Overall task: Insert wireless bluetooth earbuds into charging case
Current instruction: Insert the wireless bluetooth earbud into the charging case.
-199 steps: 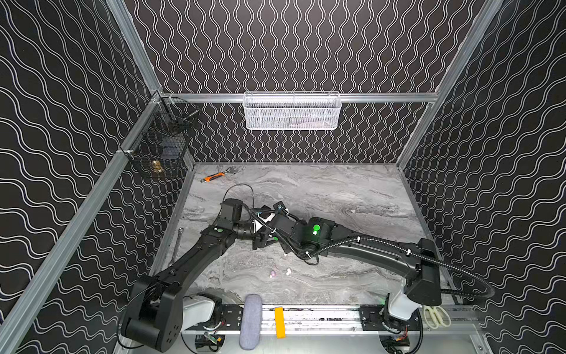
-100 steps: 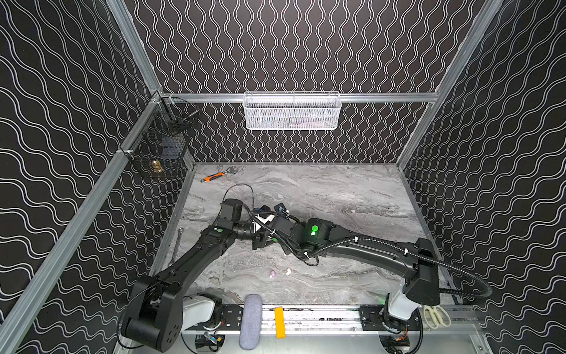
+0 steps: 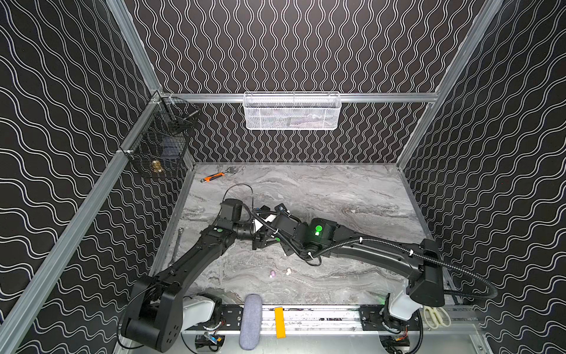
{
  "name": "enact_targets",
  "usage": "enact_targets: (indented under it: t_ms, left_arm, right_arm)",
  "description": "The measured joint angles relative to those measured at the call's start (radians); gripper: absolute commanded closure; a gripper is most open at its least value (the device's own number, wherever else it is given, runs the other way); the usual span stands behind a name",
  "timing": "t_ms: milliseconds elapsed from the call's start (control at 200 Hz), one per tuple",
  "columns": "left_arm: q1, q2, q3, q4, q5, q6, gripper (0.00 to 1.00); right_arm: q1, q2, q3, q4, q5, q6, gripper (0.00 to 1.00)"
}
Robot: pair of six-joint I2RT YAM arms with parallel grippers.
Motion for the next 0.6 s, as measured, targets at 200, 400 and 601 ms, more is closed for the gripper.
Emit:
enact_targets:
  t_ms: [200, 400, 601]
  left_arm:
    - [0.001, -0.001, 0.000, 0.001, -0.003, 0.000, 0.74]
    - [0.002, -0.003, 0.000, 0.001, -0.005, 0.000, 0.74]
    - [0.006, -0.003, 0.000, 0.009, 0.002, 0.000, 0.74]
  right_arm:
    - [-0.003, -0.035, -0.035, 0.034, -0.048, -0.014, 0.80]
    - [-0.017, -0.061, -0.064, 0.076, -0.087, -0.030, 0.78]
    - [-0.033, -0.087, -0.088, 0.102, -0.116, -0.030, 0.77]
